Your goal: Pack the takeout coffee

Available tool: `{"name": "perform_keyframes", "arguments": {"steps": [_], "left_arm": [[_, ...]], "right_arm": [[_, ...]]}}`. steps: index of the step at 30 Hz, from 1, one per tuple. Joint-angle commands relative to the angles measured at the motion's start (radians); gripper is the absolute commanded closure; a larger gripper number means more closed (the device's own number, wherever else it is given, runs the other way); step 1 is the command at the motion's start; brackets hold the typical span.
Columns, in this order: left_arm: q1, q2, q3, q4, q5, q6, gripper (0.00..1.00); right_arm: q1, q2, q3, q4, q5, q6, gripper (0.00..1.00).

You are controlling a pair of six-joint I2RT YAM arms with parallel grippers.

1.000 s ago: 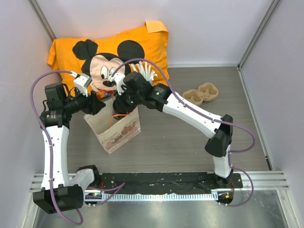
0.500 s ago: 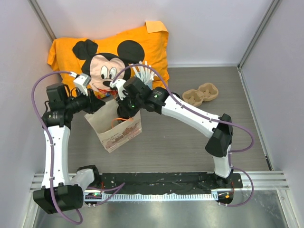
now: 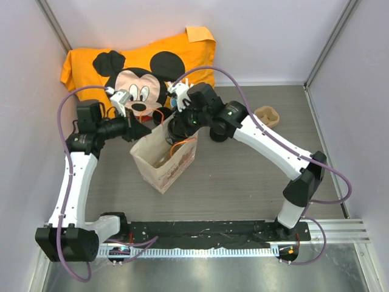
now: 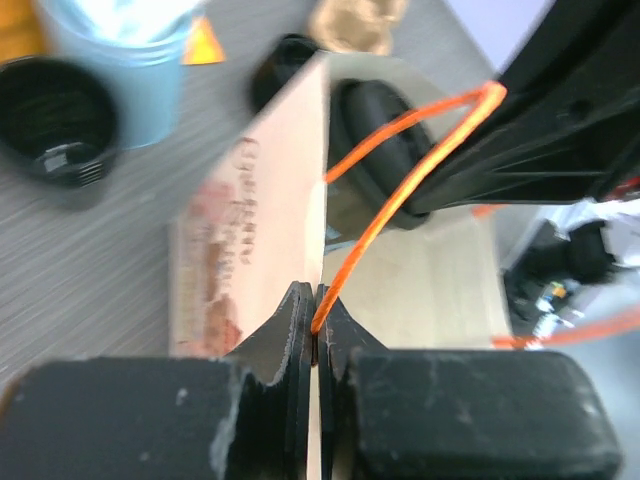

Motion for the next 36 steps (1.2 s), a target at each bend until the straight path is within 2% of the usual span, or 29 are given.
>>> {"name": "perform_keyframes", "arguments": {"steps": [1,11,20,30,36], "left_arm": [[-0.142,0.046,0.083,0.095,-0.033,-0.121,0.97],[-0.228,0.222,0.251,0.158,-0.039,-0.257,1.00],[-0.244,0.248,0.192,0.239,0.061,-0.396,1.00],[-0.354,0.248,0.126,0.239,0.157,-0.358,0.99],[-0.368,0.253,0.166,0.251,0.214,-0.386,0.99]], "right_arm": [[-0.017,-0.083,-0.055,0.007,-0.030,0.002,0.99],[-0.064,-0.192,-0.188,0.003,-0.044,0.007,0.99],[-0.139,-0.219,-0.179,-0.005,-0.033,0.008,0.99],[-0.173,-0.281,-0.185,-0.014,-0.078,-0.039,0.99],[-0.202,-0.333,-0.243,-0.040,-0.144,-0.059,0.99]]}}
